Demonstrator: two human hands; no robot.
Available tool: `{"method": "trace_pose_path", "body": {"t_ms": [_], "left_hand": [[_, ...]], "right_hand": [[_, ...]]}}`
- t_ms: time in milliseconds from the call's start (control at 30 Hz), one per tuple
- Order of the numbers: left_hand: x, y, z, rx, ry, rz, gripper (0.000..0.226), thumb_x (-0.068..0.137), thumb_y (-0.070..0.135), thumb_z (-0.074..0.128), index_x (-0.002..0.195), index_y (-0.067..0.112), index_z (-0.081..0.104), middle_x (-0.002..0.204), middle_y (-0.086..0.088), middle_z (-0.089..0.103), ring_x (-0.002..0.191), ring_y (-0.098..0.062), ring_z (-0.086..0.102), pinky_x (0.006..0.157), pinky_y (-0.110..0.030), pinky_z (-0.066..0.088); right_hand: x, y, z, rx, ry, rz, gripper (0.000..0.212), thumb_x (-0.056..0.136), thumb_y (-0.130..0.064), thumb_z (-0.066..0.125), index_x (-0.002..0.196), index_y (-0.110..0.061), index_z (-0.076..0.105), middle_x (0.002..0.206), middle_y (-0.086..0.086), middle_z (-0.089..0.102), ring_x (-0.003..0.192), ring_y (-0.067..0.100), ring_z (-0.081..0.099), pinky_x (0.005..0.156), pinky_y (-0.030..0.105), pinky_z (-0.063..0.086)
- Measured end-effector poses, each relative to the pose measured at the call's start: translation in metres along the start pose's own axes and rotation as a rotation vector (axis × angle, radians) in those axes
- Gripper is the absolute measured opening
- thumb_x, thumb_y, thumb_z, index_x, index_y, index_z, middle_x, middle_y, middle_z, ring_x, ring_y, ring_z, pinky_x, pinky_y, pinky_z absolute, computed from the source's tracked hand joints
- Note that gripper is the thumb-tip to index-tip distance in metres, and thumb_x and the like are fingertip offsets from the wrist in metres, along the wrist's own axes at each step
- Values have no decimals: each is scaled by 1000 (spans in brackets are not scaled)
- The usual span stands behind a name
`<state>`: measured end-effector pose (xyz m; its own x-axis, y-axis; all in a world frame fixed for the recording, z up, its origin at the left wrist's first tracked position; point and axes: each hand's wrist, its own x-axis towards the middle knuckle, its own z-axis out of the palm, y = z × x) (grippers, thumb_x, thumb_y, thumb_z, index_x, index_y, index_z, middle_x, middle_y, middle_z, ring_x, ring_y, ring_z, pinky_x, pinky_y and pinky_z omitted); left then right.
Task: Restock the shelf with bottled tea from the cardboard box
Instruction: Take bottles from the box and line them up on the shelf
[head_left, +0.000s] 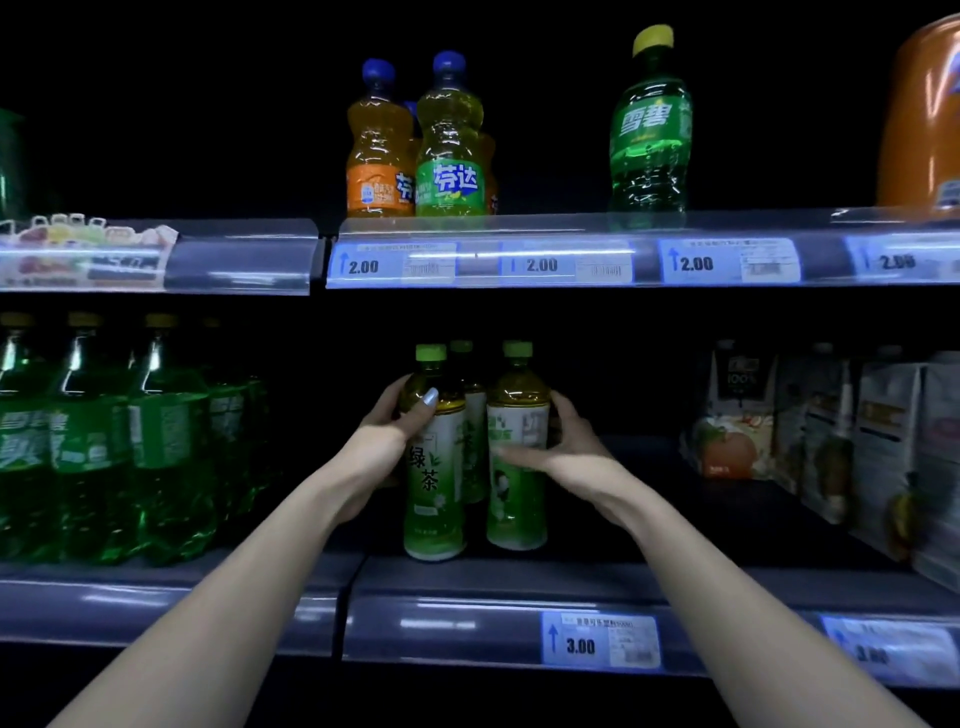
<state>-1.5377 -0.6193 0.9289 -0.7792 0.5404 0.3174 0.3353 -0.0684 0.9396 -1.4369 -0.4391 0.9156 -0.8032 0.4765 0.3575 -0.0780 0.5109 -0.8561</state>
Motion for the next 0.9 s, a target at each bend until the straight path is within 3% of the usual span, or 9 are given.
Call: {"method": "trace_pose_path", "body": {"t_ms": [67, 133, 200, 300, 400, 500, 700, 833, 900], "left_hand": [[0, 0, 0, 6, 6, 6, 47, 86, 50, 53, 131, 51, 37, 124, 9, 61, 109, -17, 58, 93, -49, 44], [-1, 1, 3, -11, 23, 30, 49, 88, 46, 51, 135, 47, 36, 123, 8, 60, 98, -9, 59, 80, -36, 47], [-4, 3, 8, -40, 49, 62, 48, 92, 39, 49, 137, 39, 35, 119, 6, 58, 85, 1, 55, 63, -24, 42], [-6, 3, 10, -49, 62, 89, 48, 92, 37, 49, 138, 36, 36, 120, 4, 57, 89, -1, 58, 61, -20, 41], [-5, 0, 7, -44, 57, 97, 50, 90, 40, 51, 138, 38, 37, 125, 2, 60, 94, -3, 59, 66, -23, 44], [-4, 0, 6, -42, 48, 113, 49, 90, 40, 51, 137, 39, 37, 125, 2, 59, 93, -1, 58, 72, -26, 46], [-4, -11, -1, 67, -81, 138, 79, 77, 26, 71, 140, 42, 26, 121, 12, 58, 106, -3, 57, 85, -21, 51], [-5, -24, -6, 156, -54, 187, 75, 72, 7, 76, 134, 26, 40, 113, 8, 63, 92, 12, 61, 79, -11, 54], [-1, -29, -2, 143, -4, 221, 73, 72, 4, 75, 135, 20, 42, 118, 1, 64, 99, 3, 63, 83, -19, 55]], "right_hand": [[-5, 10, -2, 58, -129, 21, 112, 61, -12, 85, 147, -25, 15, 143, 10, 46, 126, 24, 48, 105, 39, 42], [-10, 17, 5, 46, -136, 49, 105, 65, 4, 79, 147, -18, 16, 138, 14, 50, 119, 23, 53, 98, 35, 46], [-8, 23, 16, -54, -13, 61, 95, 61, -9, 85, 139, -16, 32, 132, 12, 54, 119, 24, 53, 98, 36, 46], [-10, 26, 31, -209, 129, 72, 86, 57, -31, 87, 127, -13, 41, 129, 11, 45, 123, 28, 46, 99, 34, 43], [-10, 33, 34, -20, 78, 96, 81, 62, -22, 85, 123, -14, 31, 121, 5, 48, 115, 24, 50, 92, 30, 44], [-6, 35, 29, 34, -12, 99, 94, 64, -11, 83, 134, -18, 21, 123, 3, 55, 116, 24, 54, 97, 35, 46], [-3, 33, 36, -182, 60, 58, 97, 46, -41, 90, 129, -18, 45, 129, 3, 52, 121, 22, 48, 98, 30, 42], [-5, 41, 25, -65, -18, 55, 83, 53, -24, 88, 125, -19, 46, 121, 1, 62, 110, 19, 59, 94, 35, 50], [-5, 42, 24, -54, 8, 52, 78, 57, -18, 88, 122, -17, 45, 113, -1, 64, 103, 18, 61, 85, 29, 50]]}}
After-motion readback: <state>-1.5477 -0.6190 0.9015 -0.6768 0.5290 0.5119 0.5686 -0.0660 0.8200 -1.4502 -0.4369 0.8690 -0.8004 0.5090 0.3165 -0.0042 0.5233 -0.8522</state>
